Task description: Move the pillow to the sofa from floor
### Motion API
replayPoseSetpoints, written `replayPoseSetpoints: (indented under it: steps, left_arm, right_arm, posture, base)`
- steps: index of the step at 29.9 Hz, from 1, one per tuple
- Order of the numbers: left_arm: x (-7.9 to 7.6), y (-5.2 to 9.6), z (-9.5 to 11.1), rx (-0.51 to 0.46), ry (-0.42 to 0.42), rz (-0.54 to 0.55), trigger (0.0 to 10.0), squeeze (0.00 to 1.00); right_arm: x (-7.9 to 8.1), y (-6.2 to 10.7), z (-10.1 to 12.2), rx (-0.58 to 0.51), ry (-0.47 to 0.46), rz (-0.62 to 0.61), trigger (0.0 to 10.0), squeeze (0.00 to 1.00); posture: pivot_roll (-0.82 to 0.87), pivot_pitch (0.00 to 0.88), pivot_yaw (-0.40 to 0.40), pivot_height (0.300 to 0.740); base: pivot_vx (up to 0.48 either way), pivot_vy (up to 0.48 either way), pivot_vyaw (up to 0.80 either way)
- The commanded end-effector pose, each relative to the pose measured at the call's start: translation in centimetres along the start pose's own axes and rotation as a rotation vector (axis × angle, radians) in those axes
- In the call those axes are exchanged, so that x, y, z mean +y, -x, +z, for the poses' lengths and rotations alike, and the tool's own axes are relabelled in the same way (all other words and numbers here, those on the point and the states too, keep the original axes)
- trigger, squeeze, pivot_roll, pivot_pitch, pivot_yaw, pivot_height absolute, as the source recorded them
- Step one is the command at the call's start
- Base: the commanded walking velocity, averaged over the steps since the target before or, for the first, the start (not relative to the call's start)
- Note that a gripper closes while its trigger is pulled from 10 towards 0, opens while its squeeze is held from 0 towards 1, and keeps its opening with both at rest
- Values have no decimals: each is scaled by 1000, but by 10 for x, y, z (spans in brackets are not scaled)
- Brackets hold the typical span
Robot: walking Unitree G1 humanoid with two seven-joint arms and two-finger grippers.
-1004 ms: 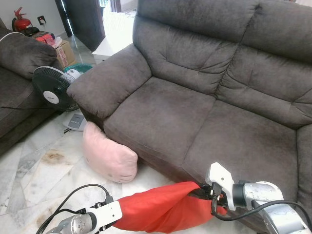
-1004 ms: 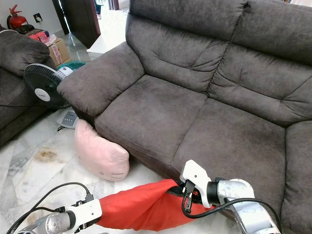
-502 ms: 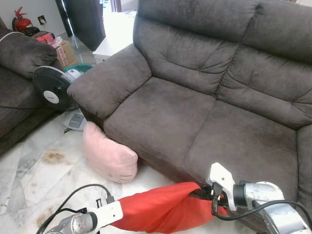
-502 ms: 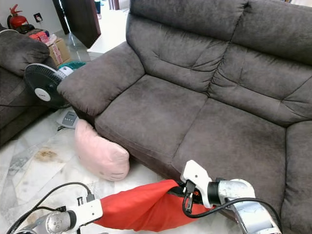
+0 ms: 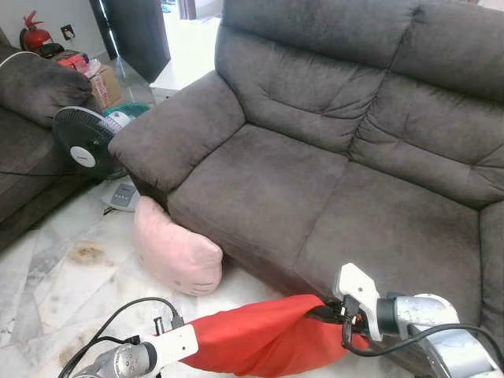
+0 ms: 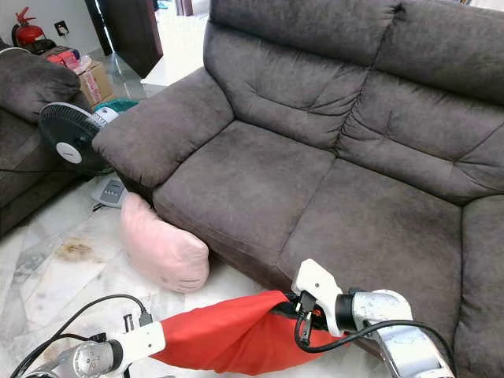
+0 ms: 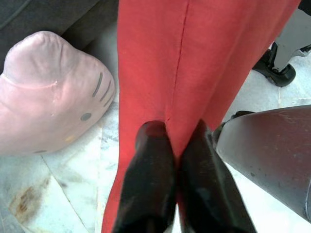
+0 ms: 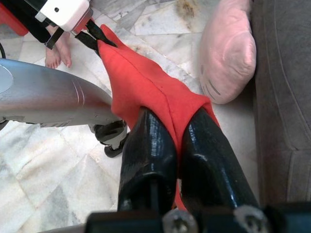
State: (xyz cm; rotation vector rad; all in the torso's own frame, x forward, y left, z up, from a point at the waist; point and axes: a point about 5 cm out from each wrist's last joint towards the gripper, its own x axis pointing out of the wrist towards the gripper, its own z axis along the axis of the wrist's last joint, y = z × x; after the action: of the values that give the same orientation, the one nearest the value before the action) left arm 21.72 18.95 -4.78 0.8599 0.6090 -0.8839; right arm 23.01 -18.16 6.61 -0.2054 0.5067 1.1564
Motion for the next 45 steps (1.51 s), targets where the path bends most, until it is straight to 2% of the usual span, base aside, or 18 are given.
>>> replayPoseSetpoints:
  steps: [1,7,12,14,15,17,18,19,20,21,23,30,32,34,36,40,42,45]
  left_arm:
    - [1,3,-6,22,22,25,0,0]
    - [6,4,-5,5,49,83,0,0]
    - [19,4,0,-27,74,178,0,0]
    - [35,7,6,-66,93,297,0,0]
    - [35,7,6,-66,93,297,0,0]
    - [60,13,15,-120,135,477,0,0]
    - [60,13,15,-120,135,477,0,0]
    - [79,19,26,-187,185,602,0,0]
    - [85,20,31,-222,212,632,510,0]
    - [92,23,41,-285,217,674,10000,0]
    - [108,34,63,-419,249,777,10000,0]
    - [129,52,104,-595,323,966,10000,0]
    - [130,56,112,-612,331,989,10000,0]
    - [130,57,113,-611,334,994,10000,0]
    - [131,62,125,-642,358,1021,10000,0]
    - [128,62,135,-670,379,1010,10000,0]
    - [121,56,136,-654,393,994,10000,0]
    - [124,59,139,-666,409,1012,10000,0]
  right_arm:
    - [1,1,21,-85,77,15,10000,0]
    - [1,0,20,-83,74,16,10000,0]
    - [-2,-1,20,-93,78,-25,10000,0]
    - [-11,-3,17,-110,75,-114,10000,0]
    - [-11,-3,17,-110,75,-114,10000,0]
    - [-26,-5,9,-89,99,-281,10000,0]
    - [-26,-5,9,-89,99,-281,10000,0]
    - [-36,-5,1,-63,79,-389,10000,0]
    - [-39,-5,-1,-58,74,-422,10000,0]
    - [-43,-6,-3,-54,63,-480,10000,0]
    - [-50,-8,-4,-84,42,-604,10000,0]
    - [-57,-13,-1,-194,-31,-821,10000,0]
    - [-60,-11,2,-227,-47,-912,10000,0]
    - [-60,-11,2,-240,-58,-931,10000,0]
    - [-62,-2,6,-345,-164,-1066,10000,0]
    - [-58,2,10,-422,-209,-1128,10000,0]
    - [-53,3,14,-480,-227,-1157,10000,0]
    - [-49,1,16,-509,-223,-1151,10000,0]
  posture:
    - [102,93,-56,740]
    - [104,94,-56,740]
    - [102,93,-54,740]
    - [102,92,-54,740]
    - [102,92,-54,740]
    - [106,92,-54,740]
    - [106,92,-54,740]
    - [111,92,-55,740]
    - [116,92,-53,740]
    - [115,93,-53,740]
    - [118,91,-53,740]
    - [122,87,-49,740]
    - [122,85,-49,740]
    - [122,85,-49,740]
    - [119,80,-46,740]
    - [117,76,-41,740]
    - [104,58,-37,740]
    - [102,52,-37,740]
  base:
    - [0,0,0]
    - [0,0,0]
    - [0,0,0]
    - [0,0,0]
    - [0,0,0]
    - [0,0,0]
    - [0,0,0]
    - [0,0,0]
    - [0,0,0]
    - [0,0,0]
    - [0,0,0]
    - [0,0,0]
    - [0,0,0]
    - [0,0,0]
    - [0,0,0]
    - [0,0,0]
    - [0,0,0]
    - [0,0,0]
